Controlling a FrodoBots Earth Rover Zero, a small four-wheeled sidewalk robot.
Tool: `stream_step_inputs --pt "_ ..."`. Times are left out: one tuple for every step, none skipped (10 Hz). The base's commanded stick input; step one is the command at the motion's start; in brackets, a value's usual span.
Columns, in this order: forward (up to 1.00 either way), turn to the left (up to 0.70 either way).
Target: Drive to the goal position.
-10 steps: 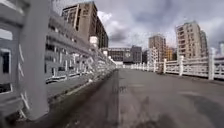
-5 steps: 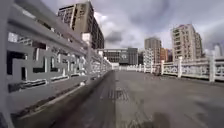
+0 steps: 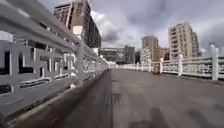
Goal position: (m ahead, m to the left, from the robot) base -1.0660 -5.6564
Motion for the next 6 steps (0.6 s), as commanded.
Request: stream_step_inputs --pt "0.70 0.00" --pt "0.70 0.00" --pt "0.70 0.00" --pt "0.70 0.00" --pt "0.70 0.00" --pt "0.70 0.00"
